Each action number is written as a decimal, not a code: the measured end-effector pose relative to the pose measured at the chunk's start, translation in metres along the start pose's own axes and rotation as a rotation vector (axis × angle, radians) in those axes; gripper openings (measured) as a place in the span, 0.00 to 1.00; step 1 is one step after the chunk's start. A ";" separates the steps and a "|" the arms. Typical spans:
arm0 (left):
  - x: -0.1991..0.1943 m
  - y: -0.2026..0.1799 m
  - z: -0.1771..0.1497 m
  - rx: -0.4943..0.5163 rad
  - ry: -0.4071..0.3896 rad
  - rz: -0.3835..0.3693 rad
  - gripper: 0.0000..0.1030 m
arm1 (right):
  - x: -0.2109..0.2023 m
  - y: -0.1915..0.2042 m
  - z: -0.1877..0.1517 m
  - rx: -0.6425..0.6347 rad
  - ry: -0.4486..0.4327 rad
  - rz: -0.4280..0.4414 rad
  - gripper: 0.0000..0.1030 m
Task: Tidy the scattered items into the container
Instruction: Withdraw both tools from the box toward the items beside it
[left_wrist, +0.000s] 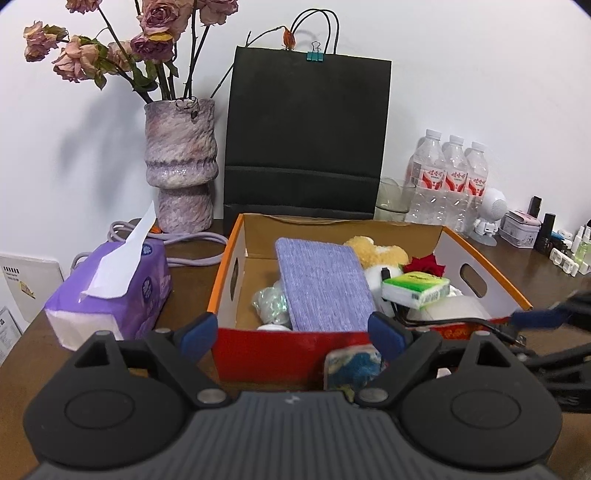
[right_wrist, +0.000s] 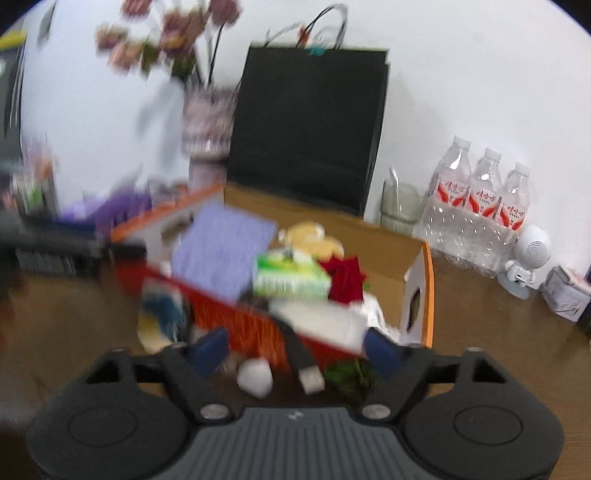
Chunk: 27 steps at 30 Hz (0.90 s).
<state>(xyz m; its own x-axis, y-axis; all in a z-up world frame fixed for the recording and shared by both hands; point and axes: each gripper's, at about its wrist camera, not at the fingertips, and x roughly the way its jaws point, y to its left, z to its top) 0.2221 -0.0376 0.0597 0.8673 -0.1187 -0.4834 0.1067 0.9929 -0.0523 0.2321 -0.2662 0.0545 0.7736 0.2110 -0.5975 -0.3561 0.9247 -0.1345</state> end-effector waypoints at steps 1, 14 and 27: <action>-0.002 -0.001 -0.001 0.001 0.001 -0.002 0.88 | 0.004 0.001 -0.001 -0.006 0.021 -0.006 0.26; -0.012 -0.005 -0.018 0.014 0.048 -0.003 0.88 | 0.035 -0.042 0.035 0.147 0.021 -0.113 0.20; -0.017 -0.013 -0.023 0.019 0.070 0.006 0.92 | -0.008 -0.052 0.009 0.269 -0.056 -0.045 0.97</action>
<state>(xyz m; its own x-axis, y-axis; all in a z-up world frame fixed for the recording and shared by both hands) 0.1945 -0.0481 0.0482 0.8316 -0.1113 -0.5441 0.1113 0.9932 -0.0331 0.2493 -0.3125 0.0736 0.8160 0.1781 -0.5500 -0.1748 0.9828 0.0590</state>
